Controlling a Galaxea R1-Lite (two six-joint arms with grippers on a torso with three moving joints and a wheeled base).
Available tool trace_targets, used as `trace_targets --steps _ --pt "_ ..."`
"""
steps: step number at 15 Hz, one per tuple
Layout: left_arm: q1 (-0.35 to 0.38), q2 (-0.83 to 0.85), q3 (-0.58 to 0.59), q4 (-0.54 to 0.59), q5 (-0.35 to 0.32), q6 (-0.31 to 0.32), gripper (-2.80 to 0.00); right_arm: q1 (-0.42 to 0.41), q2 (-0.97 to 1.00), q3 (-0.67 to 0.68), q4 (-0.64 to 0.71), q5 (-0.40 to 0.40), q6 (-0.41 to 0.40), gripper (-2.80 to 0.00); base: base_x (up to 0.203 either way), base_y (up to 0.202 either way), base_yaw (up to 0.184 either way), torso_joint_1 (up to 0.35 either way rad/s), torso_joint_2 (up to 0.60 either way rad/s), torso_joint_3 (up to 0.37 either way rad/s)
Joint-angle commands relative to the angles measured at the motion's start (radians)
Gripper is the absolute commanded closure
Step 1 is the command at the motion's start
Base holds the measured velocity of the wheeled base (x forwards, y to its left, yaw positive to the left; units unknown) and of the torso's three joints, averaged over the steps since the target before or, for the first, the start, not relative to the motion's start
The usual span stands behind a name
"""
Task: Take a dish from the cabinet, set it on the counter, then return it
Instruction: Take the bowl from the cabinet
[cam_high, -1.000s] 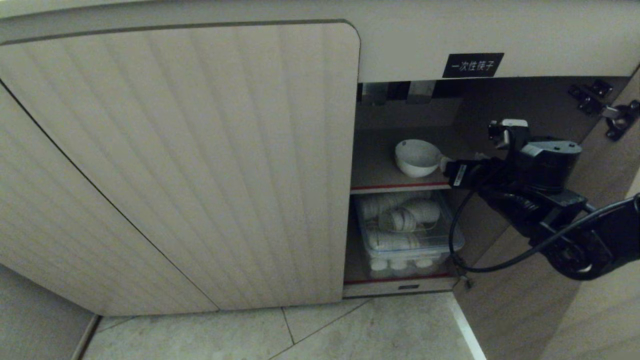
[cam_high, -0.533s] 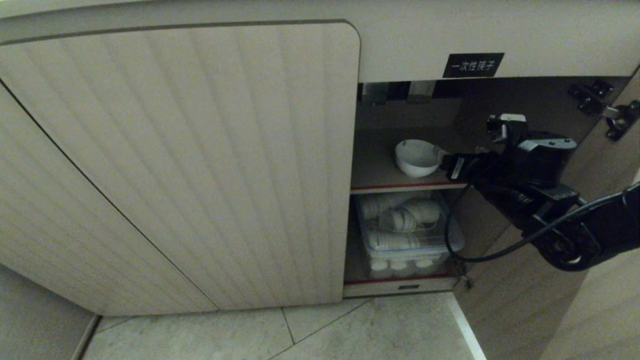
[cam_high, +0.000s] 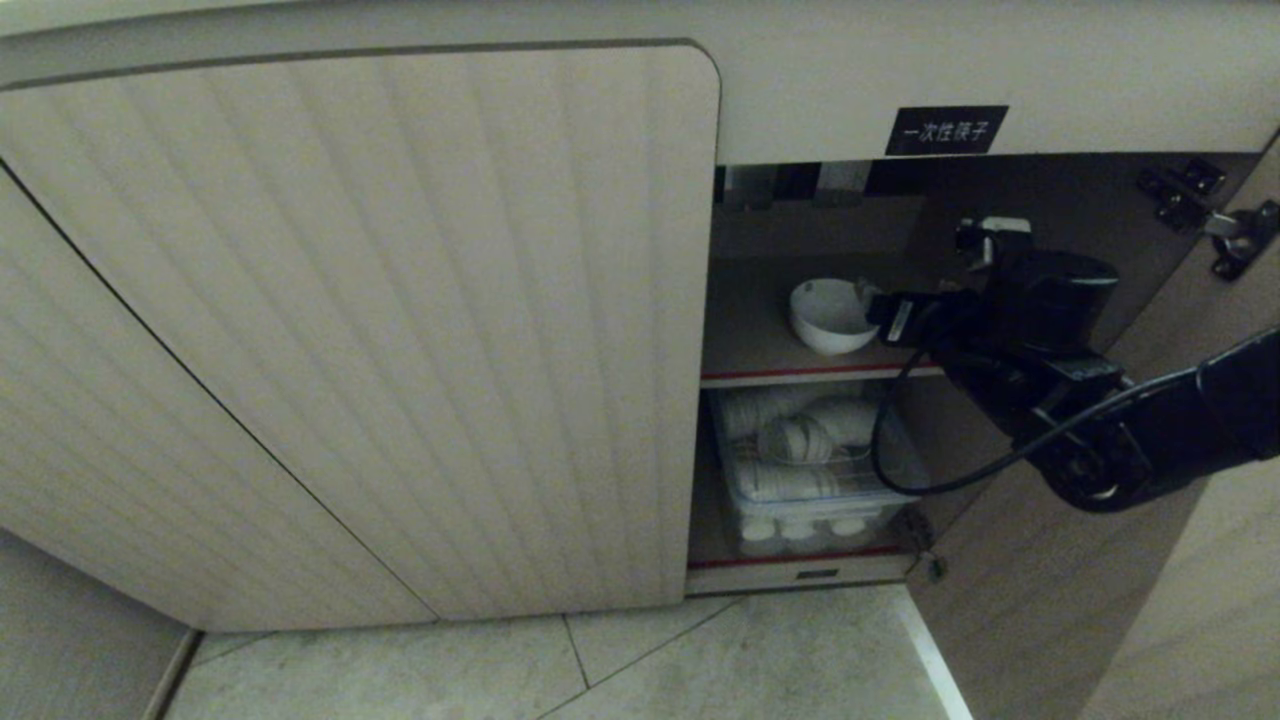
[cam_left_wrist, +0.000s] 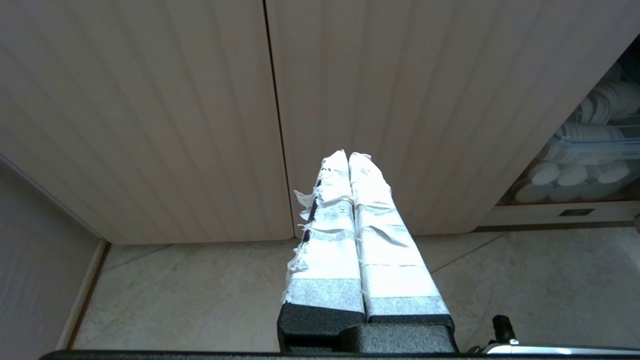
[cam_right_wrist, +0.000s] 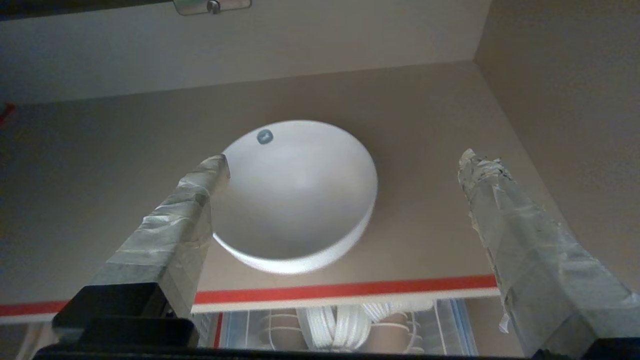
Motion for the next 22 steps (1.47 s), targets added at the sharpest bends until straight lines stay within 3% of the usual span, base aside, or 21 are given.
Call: trace_targets --steps 1,8,22 --pt "0.000 0.000 0.001 0.000 0.000 -0.001 0.00 0.001 0.022 -0.032 -0.006 -0.001 0.000 -2.80 0.000 0.000 0.000 0.000 0.00 0.000" --pt "0.000 0.000 0.000 0.000 0.000 -0.001 0.00 0.001 0.061 -0.149 0.065 0.007 0.003 -2.80 0.000 0.000 0.000 0.000 0.00 0.000" --pt "0.000 0.000 0.000 0.000 0.000 -0.001 0.00 -0.022 0.132 -0.373 0.332 0.002 0.006 -2.80 0.000 0.000 0.000 0.000 0.00 0.000"
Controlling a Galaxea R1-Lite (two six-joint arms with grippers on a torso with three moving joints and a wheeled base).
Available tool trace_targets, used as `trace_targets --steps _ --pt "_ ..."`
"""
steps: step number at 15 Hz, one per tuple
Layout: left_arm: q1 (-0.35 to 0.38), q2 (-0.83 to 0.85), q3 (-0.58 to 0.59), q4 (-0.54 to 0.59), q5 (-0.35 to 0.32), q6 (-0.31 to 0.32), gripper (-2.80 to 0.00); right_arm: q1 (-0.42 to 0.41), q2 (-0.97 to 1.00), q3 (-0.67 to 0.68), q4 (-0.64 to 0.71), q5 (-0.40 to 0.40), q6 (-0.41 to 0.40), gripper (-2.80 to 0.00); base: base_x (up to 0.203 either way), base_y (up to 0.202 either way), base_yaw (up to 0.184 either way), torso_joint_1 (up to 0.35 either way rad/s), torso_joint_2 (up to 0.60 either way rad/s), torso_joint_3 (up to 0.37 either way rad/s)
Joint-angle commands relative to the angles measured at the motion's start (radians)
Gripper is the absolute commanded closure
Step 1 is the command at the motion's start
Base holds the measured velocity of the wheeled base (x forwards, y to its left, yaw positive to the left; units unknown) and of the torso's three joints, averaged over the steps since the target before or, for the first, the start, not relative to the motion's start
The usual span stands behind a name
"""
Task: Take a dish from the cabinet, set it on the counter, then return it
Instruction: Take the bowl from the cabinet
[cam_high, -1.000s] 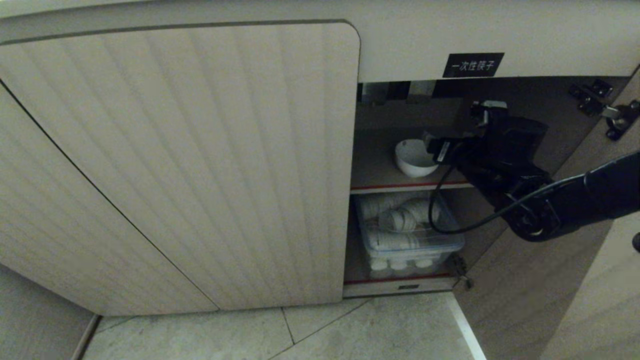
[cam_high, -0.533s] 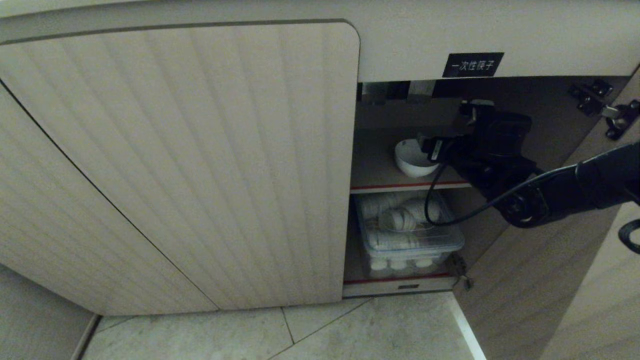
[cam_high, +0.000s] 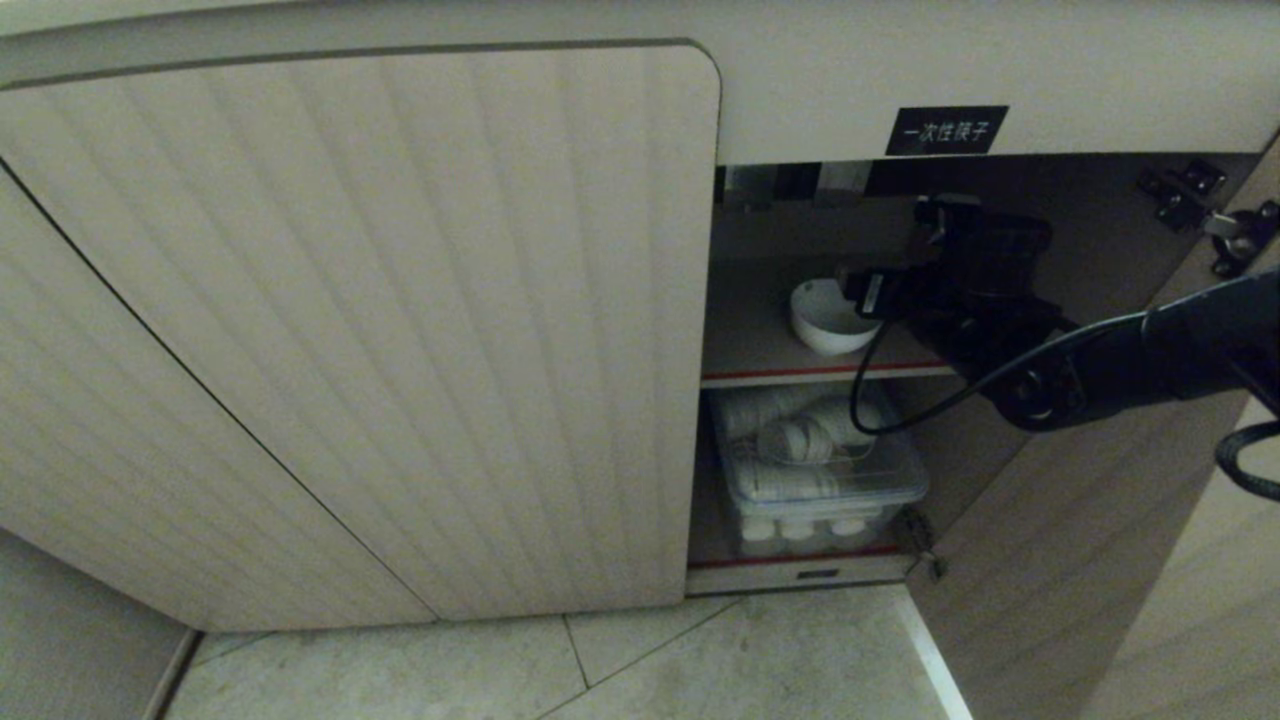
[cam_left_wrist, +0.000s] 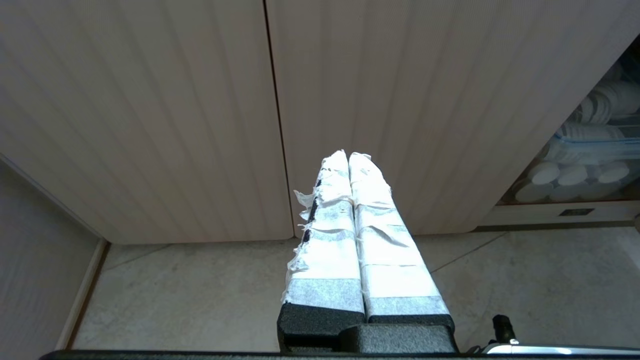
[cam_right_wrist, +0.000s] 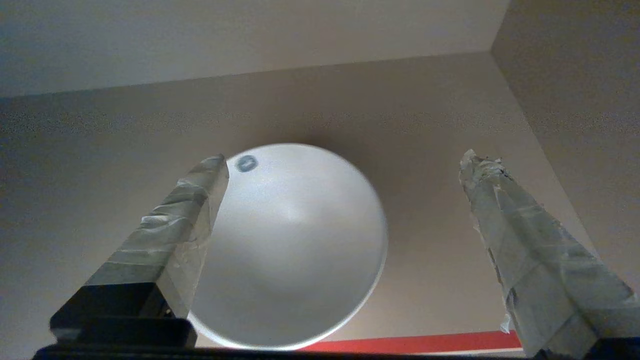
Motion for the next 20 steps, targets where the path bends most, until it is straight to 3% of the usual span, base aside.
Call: trace_targets --steps 1,20 --pt "0.000 0.000 0.000 0.000 0.000 -0.001 0.00 -0.001 0.015 -0.031 0.016 -0.004 0.000 -2.80 0.000 0.000 0.000 0.000 0.00 0.000" --pt "0.000 0.000 -0.001 0.000 0.000 -0.001 0.00 -0.003 0.049 -0.102 0.165 -0.004 0.007 -2.80 0.000 0.000 0.000 0.000 0.00 0.000"
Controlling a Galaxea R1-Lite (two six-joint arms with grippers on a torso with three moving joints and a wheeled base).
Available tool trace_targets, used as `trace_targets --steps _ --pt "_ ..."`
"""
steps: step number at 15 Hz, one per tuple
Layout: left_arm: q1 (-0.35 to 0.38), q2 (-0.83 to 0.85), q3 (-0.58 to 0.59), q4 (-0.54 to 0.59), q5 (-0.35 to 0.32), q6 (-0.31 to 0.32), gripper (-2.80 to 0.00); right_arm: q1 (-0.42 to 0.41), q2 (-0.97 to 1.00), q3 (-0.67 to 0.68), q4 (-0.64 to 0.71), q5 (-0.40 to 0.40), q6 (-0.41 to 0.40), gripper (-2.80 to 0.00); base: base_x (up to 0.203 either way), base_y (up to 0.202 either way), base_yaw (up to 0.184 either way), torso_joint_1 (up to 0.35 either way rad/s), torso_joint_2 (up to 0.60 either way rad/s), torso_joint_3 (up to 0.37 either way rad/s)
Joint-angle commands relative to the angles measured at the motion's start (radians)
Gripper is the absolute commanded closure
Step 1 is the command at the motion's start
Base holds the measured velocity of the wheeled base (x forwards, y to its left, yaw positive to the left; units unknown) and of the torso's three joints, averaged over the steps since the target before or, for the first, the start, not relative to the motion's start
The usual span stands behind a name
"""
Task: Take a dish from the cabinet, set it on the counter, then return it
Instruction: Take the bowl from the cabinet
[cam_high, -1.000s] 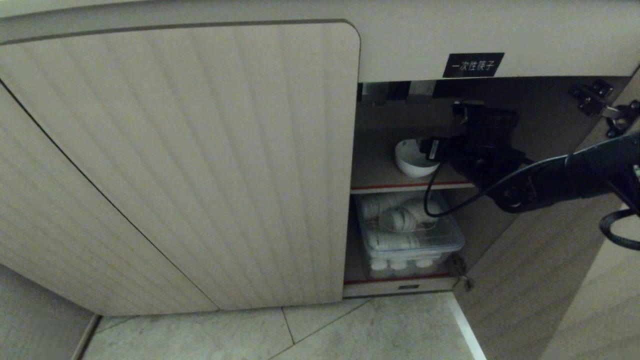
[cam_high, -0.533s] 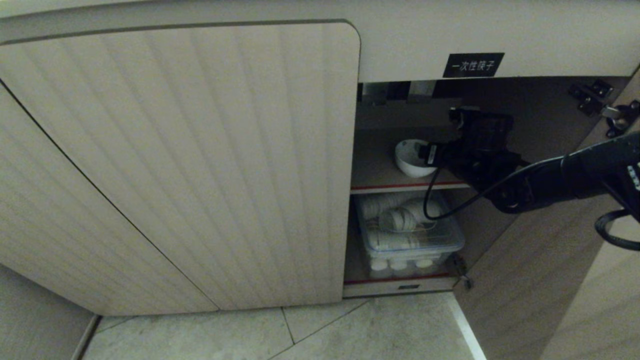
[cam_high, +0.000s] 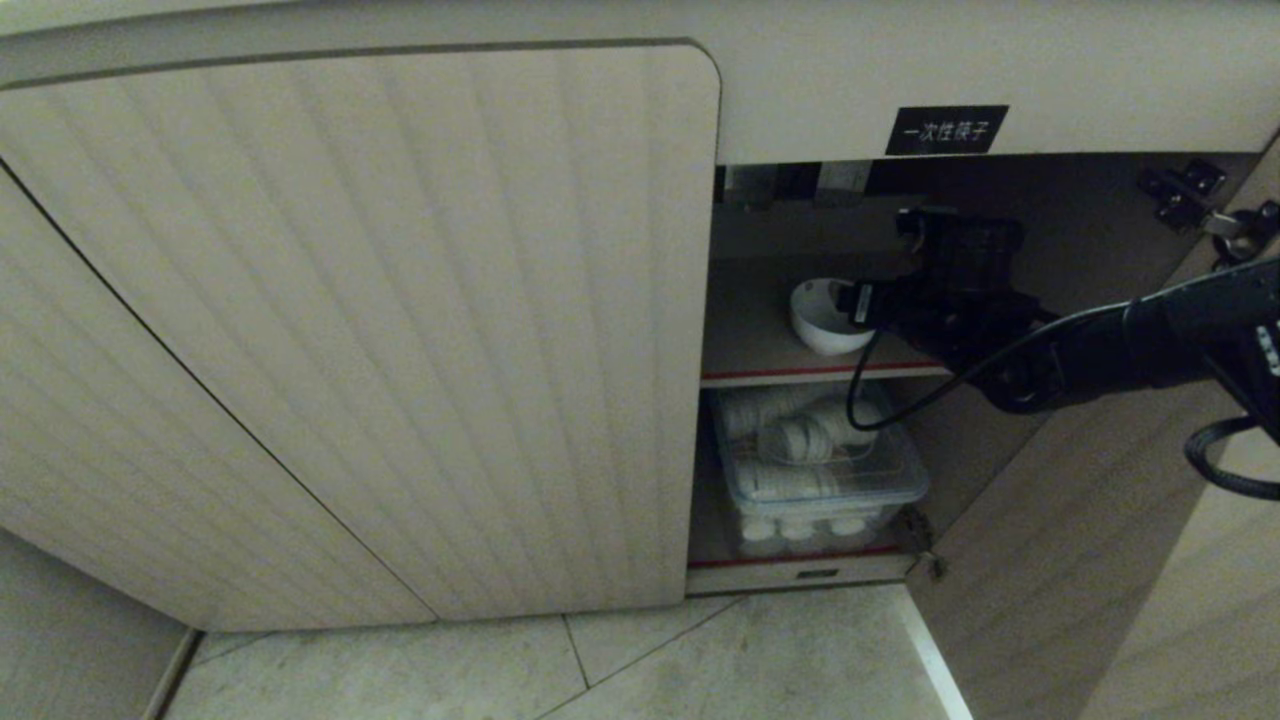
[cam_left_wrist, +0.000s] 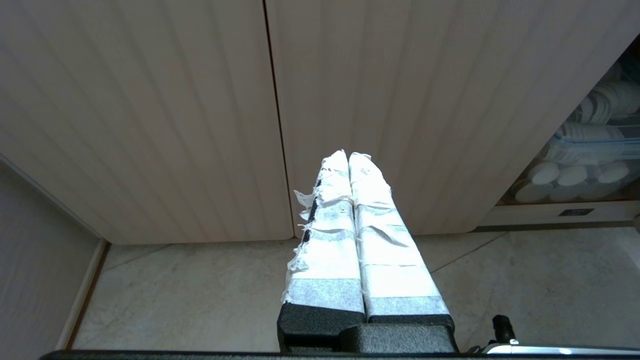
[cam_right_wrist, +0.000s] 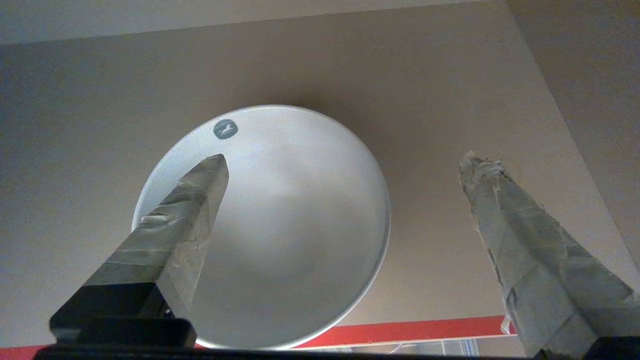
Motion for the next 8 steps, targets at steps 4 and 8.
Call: trace_targets --steps 4,8 --pt "0.000 0.000 0.000 0.000 0.001 -0.001 0.00 0.002 0.011 -0.003 0.020 0.004 0.001 -2.80 0.000 0.000 0.000 0.000 0.00 0.000" --pt "0.000 0.000 0.000 0.000 0.001 -0.001 0.00 0.002 0.023 -0.012 0.041 0.003 0.000 -2.80 0.000 0.000 0.000 0.000 0.00 0.000"
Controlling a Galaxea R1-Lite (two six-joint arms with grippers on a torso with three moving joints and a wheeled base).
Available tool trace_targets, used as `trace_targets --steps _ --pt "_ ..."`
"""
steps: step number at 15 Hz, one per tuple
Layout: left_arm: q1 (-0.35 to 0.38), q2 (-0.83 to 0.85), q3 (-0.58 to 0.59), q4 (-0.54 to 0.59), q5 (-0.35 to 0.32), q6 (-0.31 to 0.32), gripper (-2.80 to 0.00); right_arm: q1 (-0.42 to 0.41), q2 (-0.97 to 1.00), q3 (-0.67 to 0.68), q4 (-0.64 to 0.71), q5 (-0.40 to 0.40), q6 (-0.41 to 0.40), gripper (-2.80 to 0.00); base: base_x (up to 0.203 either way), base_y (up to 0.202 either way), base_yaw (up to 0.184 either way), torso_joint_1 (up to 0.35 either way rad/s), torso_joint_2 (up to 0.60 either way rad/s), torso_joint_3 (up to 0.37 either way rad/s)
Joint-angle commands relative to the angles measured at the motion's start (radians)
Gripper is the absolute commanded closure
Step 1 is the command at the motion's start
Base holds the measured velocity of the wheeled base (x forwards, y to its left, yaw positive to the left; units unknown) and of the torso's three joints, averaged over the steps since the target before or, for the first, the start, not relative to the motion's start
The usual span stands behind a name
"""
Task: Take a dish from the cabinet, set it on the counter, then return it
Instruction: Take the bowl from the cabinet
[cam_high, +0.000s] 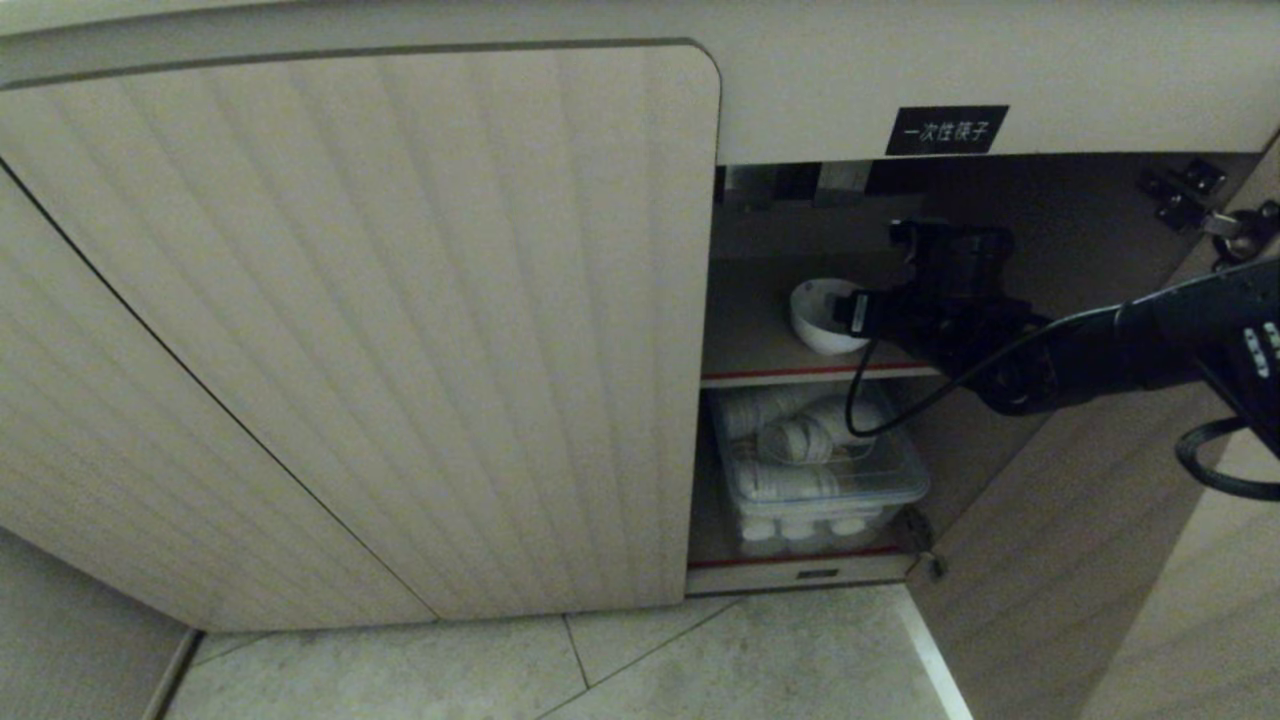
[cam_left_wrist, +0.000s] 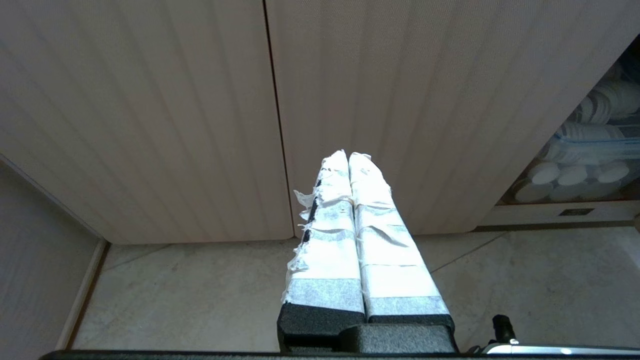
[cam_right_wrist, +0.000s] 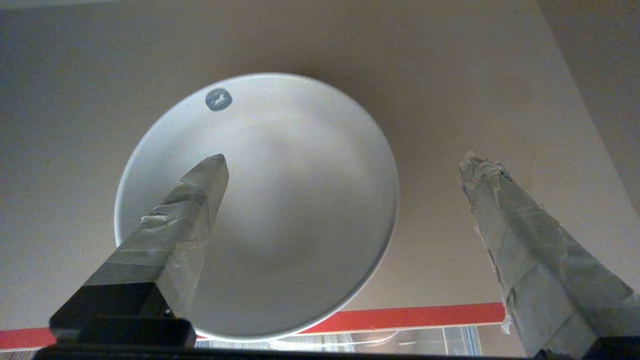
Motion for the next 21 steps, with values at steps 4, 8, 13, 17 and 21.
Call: trace_targets --steps 4,8,13,17,21 --pt "0.000 0.000 0.000 -0.001 0.000 -0.001 0.00 0.001 0.021 -0.017 0.026 -0.003 0.000 -2.80 0.000 0.000 0.000 0.000 0.00 0.000" --pt "0.000 0.000 -0.001 -0.001 0.000 -0.001 0.00 0.001 0.030 -0.036 0.044 -0.002 0.000 -2.80 0.000 0.000 0.000 0.000 0.00 0.000" --pt "0.000 0.000 -0.001 -0.001 0.000 -0.001 0.00 0.001 0.042 -0.065 0.068 -0.002 0.000 -2.80 0.000 0.000 0.000 0.000 0.00 0.000" --pt "0.000 0.000 -0.001 -0.001 0.000 -0.001 0.00 0.001 0.049 -0.114 0.124 0.001 0.000 -2.80 0.000 0.000 0.000 0.000 0.00 0.000" --pt "0.000 0.000 -0.001 -0.001 0.000 -0.001 0.00 0.002 0.056 -0.139 0.161 0.004 0.000 -2.80 0.000 0.000 0.000 0.000 0.00 0.000"
